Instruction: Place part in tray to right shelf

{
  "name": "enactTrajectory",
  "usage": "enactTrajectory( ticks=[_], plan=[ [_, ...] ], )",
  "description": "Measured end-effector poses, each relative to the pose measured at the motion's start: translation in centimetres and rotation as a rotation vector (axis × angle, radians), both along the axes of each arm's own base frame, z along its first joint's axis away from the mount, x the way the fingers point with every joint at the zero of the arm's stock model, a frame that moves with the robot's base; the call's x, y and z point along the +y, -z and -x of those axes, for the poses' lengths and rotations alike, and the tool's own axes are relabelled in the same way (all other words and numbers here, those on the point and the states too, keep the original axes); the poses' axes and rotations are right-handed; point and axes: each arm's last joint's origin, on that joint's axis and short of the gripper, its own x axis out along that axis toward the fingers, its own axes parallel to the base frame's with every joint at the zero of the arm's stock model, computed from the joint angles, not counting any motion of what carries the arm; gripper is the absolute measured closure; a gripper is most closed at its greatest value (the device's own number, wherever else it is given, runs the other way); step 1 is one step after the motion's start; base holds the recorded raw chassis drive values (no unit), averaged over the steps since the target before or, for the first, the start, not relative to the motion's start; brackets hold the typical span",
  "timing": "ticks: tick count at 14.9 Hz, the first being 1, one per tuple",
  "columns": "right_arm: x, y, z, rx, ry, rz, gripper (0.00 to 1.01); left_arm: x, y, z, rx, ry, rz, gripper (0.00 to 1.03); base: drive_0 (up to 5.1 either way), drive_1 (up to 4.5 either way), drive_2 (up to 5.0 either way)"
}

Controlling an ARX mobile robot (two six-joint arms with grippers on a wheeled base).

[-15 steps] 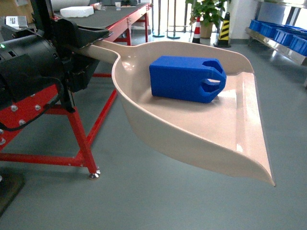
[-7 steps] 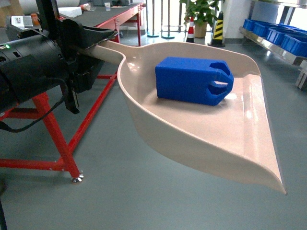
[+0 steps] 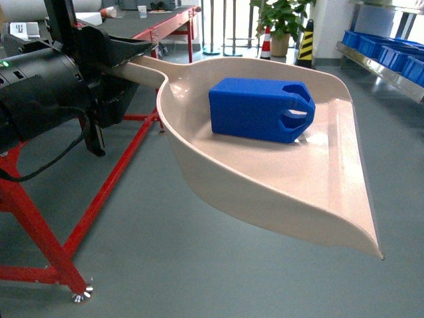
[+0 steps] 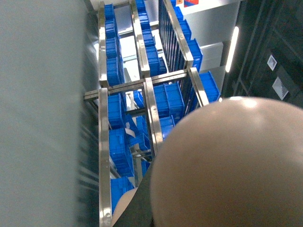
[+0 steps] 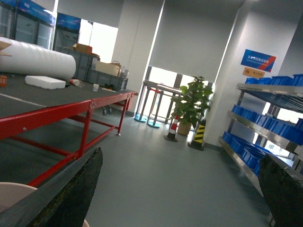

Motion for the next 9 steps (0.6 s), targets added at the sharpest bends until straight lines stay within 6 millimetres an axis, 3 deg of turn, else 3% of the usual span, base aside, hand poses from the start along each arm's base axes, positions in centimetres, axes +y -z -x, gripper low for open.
enactTrajectory(
  ticks=[9],
  plan=[
    [0.0,-0.02,0.01,-0.001,0.0,0.0,0.03,0.0,-0.05,0.01,-0.005,-0.001,0.002,0.89,0.0,3.88,-3.9]
  ],
)
